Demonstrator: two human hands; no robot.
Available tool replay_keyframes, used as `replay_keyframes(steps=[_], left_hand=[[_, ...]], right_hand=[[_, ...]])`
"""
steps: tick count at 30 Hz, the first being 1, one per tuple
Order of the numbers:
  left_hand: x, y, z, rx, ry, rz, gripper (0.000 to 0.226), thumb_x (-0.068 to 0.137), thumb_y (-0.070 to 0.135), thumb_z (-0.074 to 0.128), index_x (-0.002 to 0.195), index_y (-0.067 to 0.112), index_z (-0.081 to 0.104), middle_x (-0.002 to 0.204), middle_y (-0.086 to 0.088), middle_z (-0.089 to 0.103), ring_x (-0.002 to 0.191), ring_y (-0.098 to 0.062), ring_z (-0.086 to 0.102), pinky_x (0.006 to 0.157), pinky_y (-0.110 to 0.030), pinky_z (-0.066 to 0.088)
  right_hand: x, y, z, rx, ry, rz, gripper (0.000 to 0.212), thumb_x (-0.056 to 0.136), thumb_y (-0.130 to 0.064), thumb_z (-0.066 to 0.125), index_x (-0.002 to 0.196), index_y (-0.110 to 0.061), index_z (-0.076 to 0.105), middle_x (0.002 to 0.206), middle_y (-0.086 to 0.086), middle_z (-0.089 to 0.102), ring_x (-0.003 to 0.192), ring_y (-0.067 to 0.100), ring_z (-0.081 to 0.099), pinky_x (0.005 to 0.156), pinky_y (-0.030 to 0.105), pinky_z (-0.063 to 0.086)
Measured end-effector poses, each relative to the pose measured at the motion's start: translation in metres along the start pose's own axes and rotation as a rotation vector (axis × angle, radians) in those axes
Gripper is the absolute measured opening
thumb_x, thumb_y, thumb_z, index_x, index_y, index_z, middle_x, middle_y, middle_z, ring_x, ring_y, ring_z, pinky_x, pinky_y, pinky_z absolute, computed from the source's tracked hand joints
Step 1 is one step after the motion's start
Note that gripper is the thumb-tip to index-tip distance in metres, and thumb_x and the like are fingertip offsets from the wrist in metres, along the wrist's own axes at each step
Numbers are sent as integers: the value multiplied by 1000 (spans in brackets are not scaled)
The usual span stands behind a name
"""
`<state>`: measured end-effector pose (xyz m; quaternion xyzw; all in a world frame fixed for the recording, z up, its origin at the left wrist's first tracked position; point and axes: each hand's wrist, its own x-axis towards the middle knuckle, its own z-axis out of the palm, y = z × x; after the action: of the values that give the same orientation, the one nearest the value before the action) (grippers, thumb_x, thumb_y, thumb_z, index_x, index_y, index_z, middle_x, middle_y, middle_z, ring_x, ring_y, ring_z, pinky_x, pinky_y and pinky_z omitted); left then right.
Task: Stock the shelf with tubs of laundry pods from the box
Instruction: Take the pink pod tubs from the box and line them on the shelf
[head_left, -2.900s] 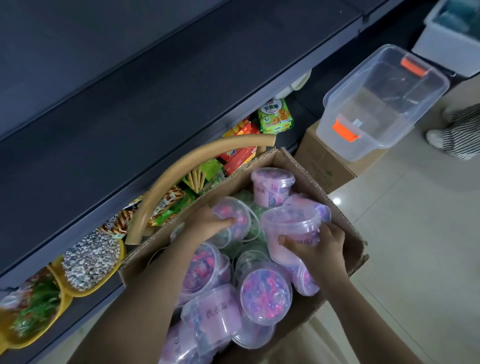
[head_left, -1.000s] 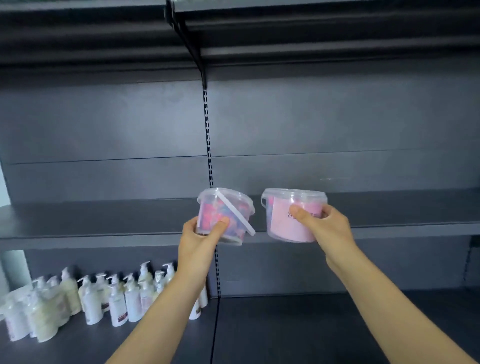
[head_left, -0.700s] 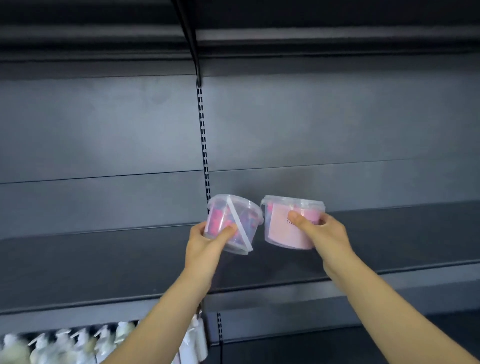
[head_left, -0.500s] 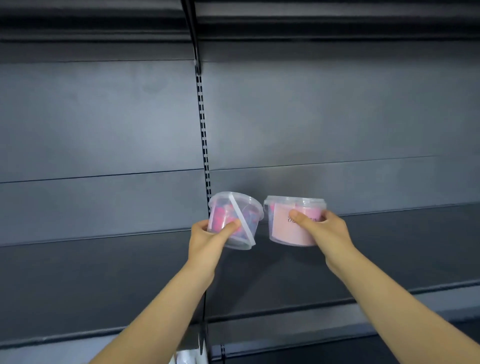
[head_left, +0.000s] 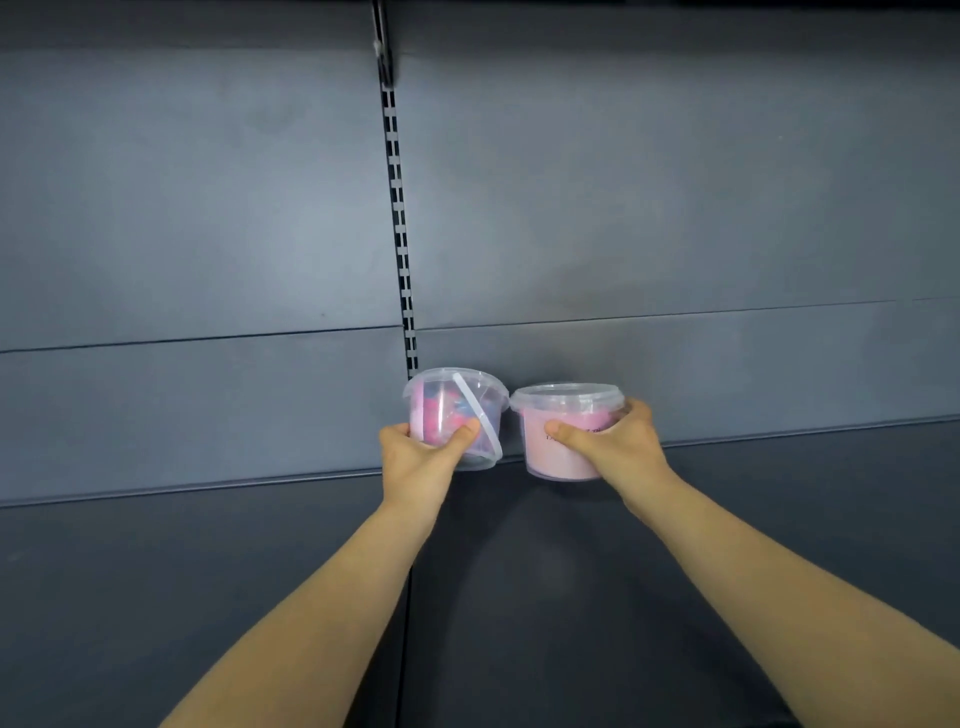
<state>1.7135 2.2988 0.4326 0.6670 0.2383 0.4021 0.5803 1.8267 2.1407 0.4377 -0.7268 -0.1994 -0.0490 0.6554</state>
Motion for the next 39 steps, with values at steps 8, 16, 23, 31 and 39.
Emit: replay_keyframes(steps=[8,16,23,31,39], left_hand=[[14,-22,-9,254,-47,16,68,69,32,80,115,4,37,112,-7,50,97,-21,54,77,-27,41],[24,-38,-25,303,-287,-2,88,59,52,80,126,11,42,118,4,59,108,-11,58,87,-24,47],[34,-36,-14,425,-229,46,75,77,34,73,131,4,31,120,0,51,107,-16,50,88,-25,40],[40,-37,-16,492,-244,50,75,64,45,80,123,11,49,114,-2,63,103,-20,60,85,-28,49],[24,-29,-17,405,-185,75,65,74,31,77,123,4,44,113,-3,59,104,-21,57,86,-28,46]], right_hand=[[15,25,8,-205,-137,-66,93,44,-49,87,123,-18,50,120,-3,56,116,14,51,94,29,46],[20,16,-11,-403,-190,-76,97,37,-59,84,118,-14,54,117,2,54,117,21,51,96,33,46],[32,22,-1,-428,-118,-140,78,51,-39,90,116,-9,59,113,10,63,110,25,58,92,38,50],[30,16,-10,-525,-74,-144,63,62,-33,86,111,-4,59,111,11,64,106,27,58,75,24,40],[19,11,-2,-528,-114,-197,79,69,-26,82,134,-6,44,137,13,44,127,24,43,98,24,33]])
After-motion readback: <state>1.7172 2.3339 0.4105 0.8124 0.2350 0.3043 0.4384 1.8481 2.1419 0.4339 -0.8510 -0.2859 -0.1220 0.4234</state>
